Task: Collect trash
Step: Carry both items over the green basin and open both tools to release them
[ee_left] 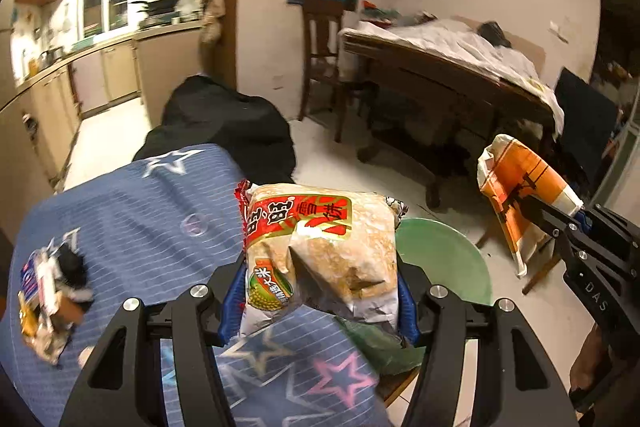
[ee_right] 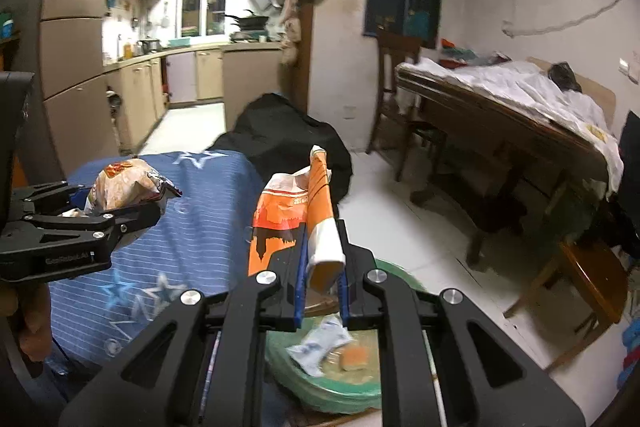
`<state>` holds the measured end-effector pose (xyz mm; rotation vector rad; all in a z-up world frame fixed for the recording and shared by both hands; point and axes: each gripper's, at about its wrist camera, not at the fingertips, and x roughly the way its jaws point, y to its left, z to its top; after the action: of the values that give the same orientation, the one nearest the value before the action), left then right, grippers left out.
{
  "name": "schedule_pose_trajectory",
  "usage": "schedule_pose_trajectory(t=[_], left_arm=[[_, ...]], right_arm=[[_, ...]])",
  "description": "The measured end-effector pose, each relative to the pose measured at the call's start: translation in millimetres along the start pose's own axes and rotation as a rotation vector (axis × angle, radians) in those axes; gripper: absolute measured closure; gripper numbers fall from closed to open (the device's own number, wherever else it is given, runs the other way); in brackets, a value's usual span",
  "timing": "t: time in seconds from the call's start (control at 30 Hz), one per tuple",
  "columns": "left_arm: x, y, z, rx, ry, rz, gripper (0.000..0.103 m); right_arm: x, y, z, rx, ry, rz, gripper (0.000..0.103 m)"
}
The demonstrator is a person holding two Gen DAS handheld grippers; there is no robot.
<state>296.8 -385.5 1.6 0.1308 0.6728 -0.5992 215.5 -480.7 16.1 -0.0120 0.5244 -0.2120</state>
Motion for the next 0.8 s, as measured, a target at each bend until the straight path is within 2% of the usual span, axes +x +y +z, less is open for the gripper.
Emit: schedule_pose_trajectory(t=[0.13, 0.27, 0.47, 0.8], left_arm=[[35.5, -33.5, 10.6, 0.040, 0.048, -0.041, 0.042], [76.0, -57.7, 14.2, 0.067, 0.114, -0.072, 0.042], [134.3, -59.1, 3.8, 0.065, 0.229, -0.098, 0.042], [215.7, -69.5, -23.8, 0.080, 0.377, -0.128, 0.042]], right_arm=[[13.3, -27.5, -7.5, 0.021, 0.058, -0.022, 0.092], [40.4, -55.2, -17.4, 0.065, 0.154, -0.016, 0.092], [84.5, -76.9, -35.7, 0.095, 0.317, 0.011, 0.092], [132.2, -91.9, -62.7, 0.116, 0.454, 0.023, 0.092]])
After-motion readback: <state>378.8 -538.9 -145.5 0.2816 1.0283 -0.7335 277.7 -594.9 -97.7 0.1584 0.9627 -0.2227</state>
